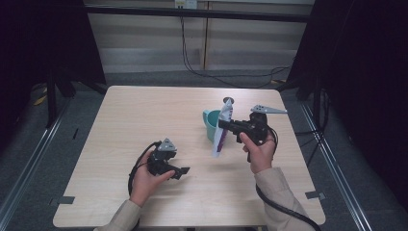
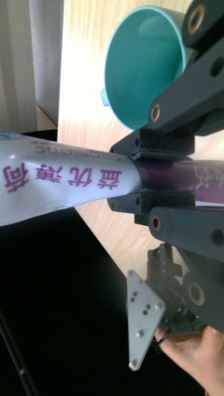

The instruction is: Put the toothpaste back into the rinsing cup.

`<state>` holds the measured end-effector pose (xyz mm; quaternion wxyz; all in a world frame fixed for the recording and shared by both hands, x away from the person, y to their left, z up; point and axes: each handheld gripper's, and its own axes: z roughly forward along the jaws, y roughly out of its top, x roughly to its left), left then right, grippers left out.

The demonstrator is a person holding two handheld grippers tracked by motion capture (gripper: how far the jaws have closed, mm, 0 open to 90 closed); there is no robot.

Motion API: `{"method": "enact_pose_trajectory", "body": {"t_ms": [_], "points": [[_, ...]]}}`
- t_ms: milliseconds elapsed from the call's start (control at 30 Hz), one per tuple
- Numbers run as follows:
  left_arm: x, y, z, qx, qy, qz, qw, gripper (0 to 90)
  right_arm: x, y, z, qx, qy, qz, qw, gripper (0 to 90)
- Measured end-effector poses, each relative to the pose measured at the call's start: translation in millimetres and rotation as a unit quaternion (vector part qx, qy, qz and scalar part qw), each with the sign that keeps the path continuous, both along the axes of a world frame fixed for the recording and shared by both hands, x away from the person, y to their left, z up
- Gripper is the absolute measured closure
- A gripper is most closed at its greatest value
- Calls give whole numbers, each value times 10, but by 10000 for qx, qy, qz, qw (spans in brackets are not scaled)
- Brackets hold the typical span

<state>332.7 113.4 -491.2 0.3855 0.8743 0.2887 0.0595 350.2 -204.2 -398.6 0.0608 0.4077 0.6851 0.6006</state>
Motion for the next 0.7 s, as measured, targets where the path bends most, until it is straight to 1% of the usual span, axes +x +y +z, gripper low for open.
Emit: {"method": "enact_pose_trajectory", "body": {"t_ms": [67,167,200,267,367,467,500,533,567,633,667,700], "points": [[-11,20,-37,-38,13,15,10000,168,16,-2,29,-11,-23,-10,10000,769],[-24,39,-60,-26,19,35,10000,168,29,-3,65,-10,-66,-18,10000,769],[-31,42,-68,10,-6,47,10000,168,35,-4,79,-7,-79,-10,10000,769],[-38,50,-88,89,-25,-6,10000,168,49,-7,103,9,-100,-17,9999,769],[-52,52,-126,122,-75,-62,9999,168,69,-12,139,28,-126,-1,9999,769],[-57,65,-133,90,-106,-63,9999,164,83,-14,164,37,-165,-16,9999,769],[-58,75,-142,29,-106,-46,9999,164,93,-18,188,34,-203,-29,9998,769],[-62,81,-148,17,-146,-63,9999,164,95,-18,194,31,-209,-39,9998,769],[-65,88,-151,56,-189,-123,9997,163,101,-20,209,24,-230,-55,9997,769],[-79,89,-170,-1,-275,-111,9996,155,111,-18,230,18,-260,-58,9996,769],[-84,95,-176,10,-289,-179,9994,152,116,-14,240,2,-266,-55,9996,769],[-88,96,-177,23,-306,-187,9994,151,121,-8,249,-5,-283,-51,9996,769]]}}
